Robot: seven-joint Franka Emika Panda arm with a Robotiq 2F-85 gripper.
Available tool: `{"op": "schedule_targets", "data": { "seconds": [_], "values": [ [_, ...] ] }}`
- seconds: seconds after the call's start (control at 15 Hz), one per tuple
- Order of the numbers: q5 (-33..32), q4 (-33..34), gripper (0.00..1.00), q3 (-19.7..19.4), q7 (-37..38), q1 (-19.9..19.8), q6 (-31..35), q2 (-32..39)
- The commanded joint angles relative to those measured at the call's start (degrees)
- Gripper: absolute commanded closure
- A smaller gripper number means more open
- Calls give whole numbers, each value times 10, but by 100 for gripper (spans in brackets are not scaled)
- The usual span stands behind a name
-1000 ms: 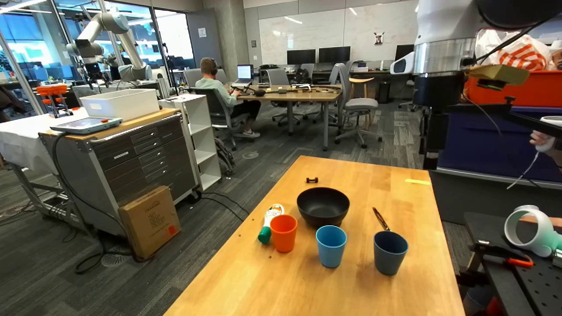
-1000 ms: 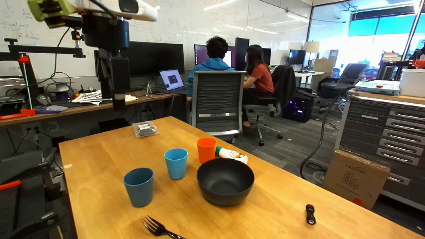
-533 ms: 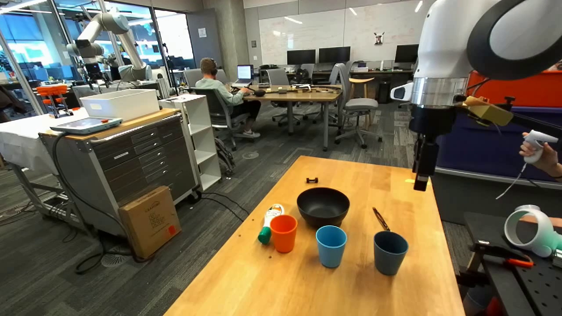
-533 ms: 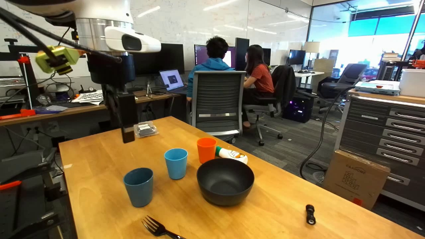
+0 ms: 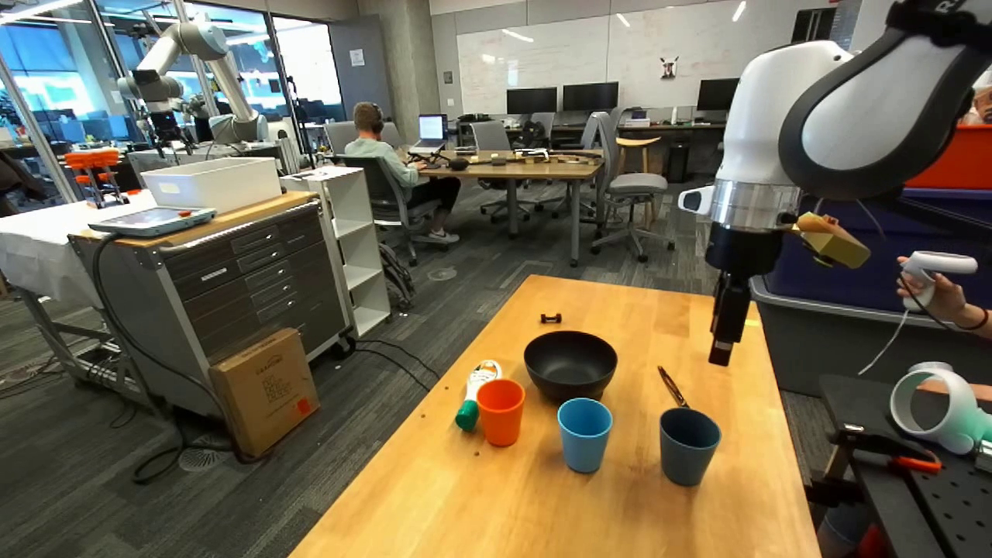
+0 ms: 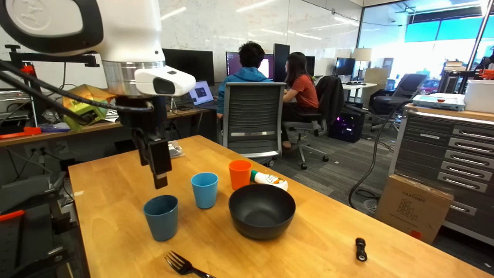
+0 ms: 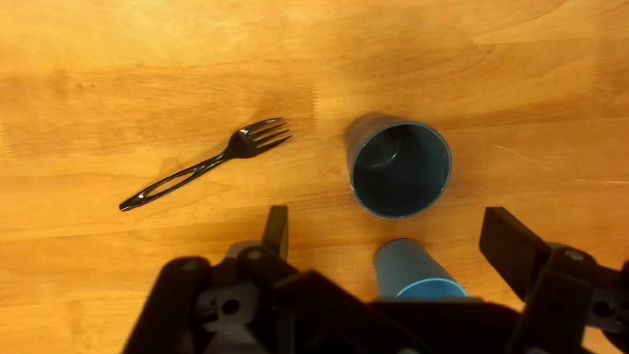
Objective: Put the cups into each other in the black bowl and put the fork in them beginning with the dark blue one, then the light blue one, and finally the orange one
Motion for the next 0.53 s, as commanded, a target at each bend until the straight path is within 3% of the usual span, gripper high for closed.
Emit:
{"op": "schedule_targets", "data": {
  "seconds": [0.0, 0.33, 0.47],
  "values": [
    [73, 19, 0, 8, -61, 10, 27, 52],
    [132, 41, 0, 42, -107, -8, 42, 110],
    [143, 51, 0, 37, -117, 2, 54, 134]
  ]
}}
